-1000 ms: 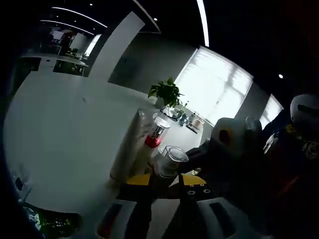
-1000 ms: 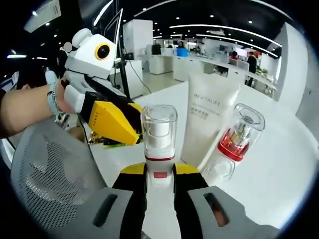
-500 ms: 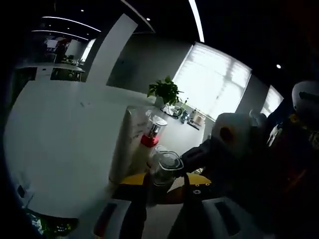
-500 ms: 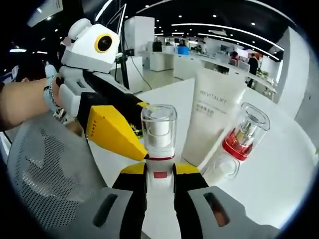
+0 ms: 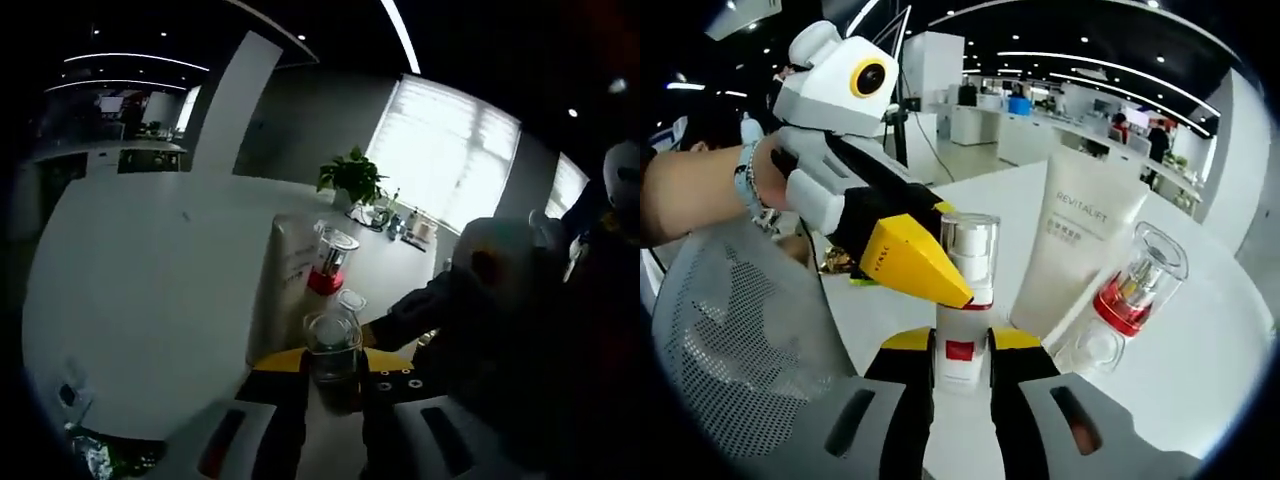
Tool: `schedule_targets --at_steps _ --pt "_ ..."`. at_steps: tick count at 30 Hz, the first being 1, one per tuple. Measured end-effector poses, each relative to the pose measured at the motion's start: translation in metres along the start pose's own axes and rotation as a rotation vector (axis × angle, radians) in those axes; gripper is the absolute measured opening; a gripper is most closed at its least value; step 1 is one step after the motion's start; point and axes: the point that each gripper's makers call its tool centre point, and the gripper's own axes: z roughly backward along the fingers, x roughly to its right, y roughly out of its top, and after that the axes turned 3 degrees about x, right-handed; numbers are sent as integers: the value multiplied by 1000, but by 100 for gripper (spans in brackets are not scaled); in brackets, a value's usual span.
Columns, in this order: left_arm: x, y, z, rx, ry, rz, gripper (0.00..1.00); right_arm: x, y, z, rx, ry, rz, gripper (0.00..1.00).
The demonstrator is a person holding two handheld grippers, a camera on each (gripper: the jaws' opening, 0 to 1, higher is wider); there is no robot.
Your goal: Arrange the skincare products in the storage area until every visible bottle or jar stands upright without overlapping.
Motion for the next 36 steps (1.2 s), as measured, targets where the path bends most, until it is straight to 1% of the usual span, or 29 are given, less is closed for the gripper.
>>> schedule_targets --at_steps 1,2,4,5,6,7,8,9,11,12,13,15,16,20,26,30,32,36 --pt "-1 -3 1 -18 6 -25 20 -1 2 1 6 11 -9 19" --pt "-4 -8 3 -43 25 -53 20 -2 5 2 20 22 -44 19" --pt "-10 -14 5 -76 49 -78 19 -1 10 5 47 32 -111 20" --pt "-13 -16 6 -90 63 -89 19 2 11 7 57 25 -126 20" --pt "-15 -19 7 -105 74 -99 19 7 14 9 70 11 -121 18" --pt "-20 -19 8 -103 97 -113 19 11 13 12 64 6 -117 18" --pt "-22 -20 8 -110 107 -140 19 15 18 13 93 -12 -145 18" --pt "-23 -20 8 -114 116 -161 19 17 25 15 139 -12 -189 18" --pt "-22 -19 7 -112 128 -189 19 16 33 17 182 0 -232 19" --pt "-24 -19 5 -111 140 -239 19 17 33 18 188 -2 -234 19" --pt "-24 -19 4 -111 145 -264 19 16 34 18 193 -1 -235 19" --pt "-23 -22 2 -131 153 -313 19 16 35 17 197 -5 -238 19" --pt "-22 -24 1 -144 156 -334 19 15 34 16 195 -7 -236 18" --pt "-21 -27 -2 -160 165 -378 19 11 31 15 175 -2 -218 17" --pt "-23 -28 -1 -166 168 -384 20 8 30 13 170 3 -196 17" --pt "-21 -27 -4 -161 162 -372 20 8 25 11 145 -12 -156 17" --pt "-20 -27 -5 -156 155 -342 20 9 23 11 134 -23 -138 17" --pt "-24 -29 -4 -160 161 -326 27 11 24 13 137 -32 -115 18"
